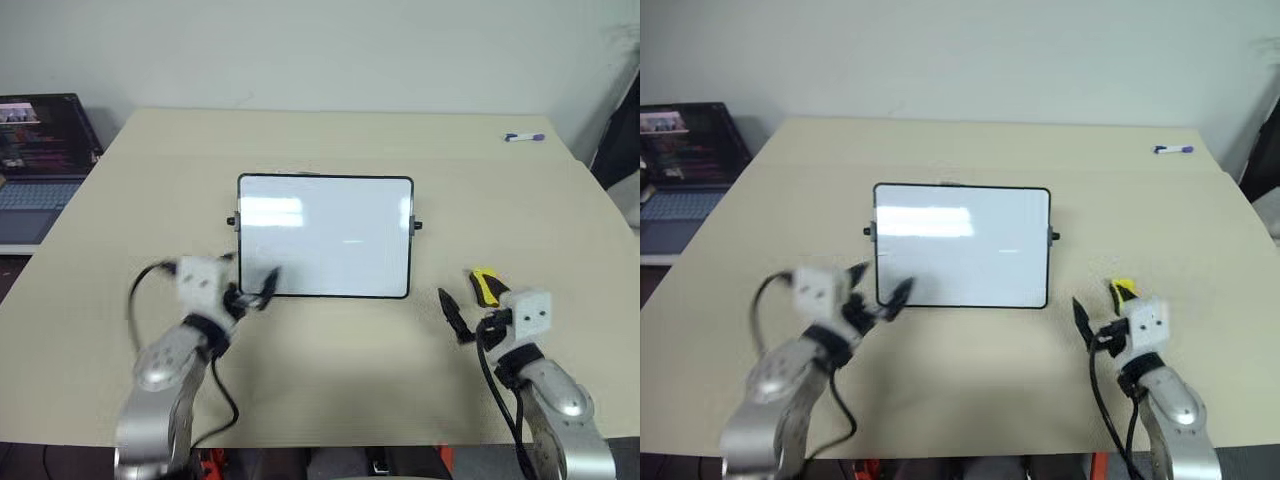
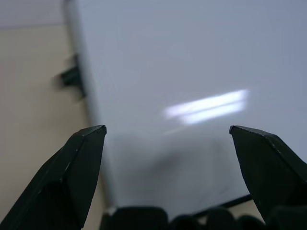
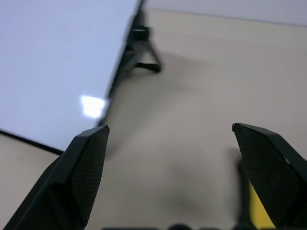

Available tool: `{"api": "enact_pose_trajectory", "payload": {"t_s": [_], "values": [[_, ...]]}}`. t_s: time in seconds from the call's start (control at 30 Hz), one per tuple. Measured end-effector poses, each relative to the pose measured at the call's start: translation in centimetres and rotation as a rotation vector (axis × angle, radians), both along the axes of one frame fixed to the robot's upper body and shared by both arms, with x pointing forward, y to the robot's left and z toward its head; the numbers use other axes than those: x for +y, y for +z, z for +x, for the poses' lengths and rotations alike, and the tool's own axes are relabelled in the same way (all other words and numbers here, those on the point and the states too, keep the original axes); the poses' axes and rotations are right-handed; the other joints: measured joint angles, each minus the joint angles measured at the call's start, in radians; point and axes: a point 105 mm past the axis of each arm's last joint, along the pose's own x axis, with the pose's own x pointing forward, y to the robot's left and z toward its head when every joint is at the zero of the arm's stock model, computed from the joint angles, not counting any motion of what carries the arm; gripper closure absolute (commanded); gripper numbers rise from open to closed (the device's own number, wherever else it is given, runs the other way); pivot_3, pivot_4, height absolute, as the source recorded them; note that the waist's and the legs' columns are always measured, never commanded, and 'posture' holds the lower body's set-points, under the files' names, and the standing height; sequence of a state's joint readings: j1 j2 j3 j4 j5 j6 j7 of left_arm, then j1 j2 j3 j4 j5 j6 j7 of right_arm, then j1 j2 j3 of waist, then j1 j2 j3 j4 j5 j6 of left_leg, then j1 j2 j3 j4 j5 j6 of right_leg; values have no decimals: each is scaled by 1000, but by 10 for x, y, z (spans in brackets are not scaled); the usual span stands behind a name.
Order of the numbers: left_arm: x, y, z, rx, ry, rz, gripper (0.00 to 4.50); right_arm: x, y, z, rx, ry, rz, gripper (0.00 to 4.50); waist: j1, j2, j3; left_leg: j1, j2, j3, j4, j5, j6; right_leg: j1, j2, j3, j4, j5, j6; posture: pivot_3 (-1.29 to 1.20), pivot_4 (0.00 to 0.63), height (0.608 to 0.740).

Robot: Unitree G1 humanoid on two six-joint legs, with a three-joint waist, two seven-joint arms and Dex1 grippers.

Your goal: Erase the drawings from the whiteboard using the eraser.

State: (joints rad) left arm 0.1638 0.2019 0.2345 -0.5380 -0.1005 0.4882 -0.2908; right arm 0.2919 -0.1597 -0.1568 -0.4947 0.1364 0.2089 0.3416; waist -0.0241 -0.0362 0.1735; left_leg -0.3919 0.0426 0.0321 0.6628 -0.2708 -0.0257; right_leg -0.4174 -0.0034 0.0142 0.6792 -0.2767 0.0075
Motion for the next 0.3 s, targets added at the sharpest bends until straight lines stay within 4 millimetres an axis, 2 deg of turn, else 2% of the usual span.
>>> {"api": "enact_pose_trajectory", "payload": {"t_s": [0.1, 0.17, 0.23, 0.3], "values": [[13, -12, -9, 8, 131, 11, 0, -17, -7, -9, 6, -88, -6, 15, 11, -1, 0, 5, 0, 0, 1, 1, 1, 4, 0, 0, 0, 1, 0, 0, 150, 740], [16, -13, -10, -6, 165, 33, 0, -19, -9, -18, 13, -106, -13, 15, 16, -1, 0, 12, 0, 0, 0, 1, 1, 10, 0, 0, 0, -1, -2, 0, 150, 740], [21, -19, -11, -7, 205, 44, 0, -21, -11, -28, 32, -110, -25, 15, 17, 0, -1, 12, 0, 1, -1, 0, 1, 11, 0, 0, 0, -2, -5, 0, 150, 740], [26, -27, -11, 9, 243, 32, 0, -22, -12, -29, 42, -103, -36, 15, 16, 0, -1, 12, 0, 1, 0, 0, 1, 10, 0, 1, 0, -2, -3, 0, 150, 740]]}}
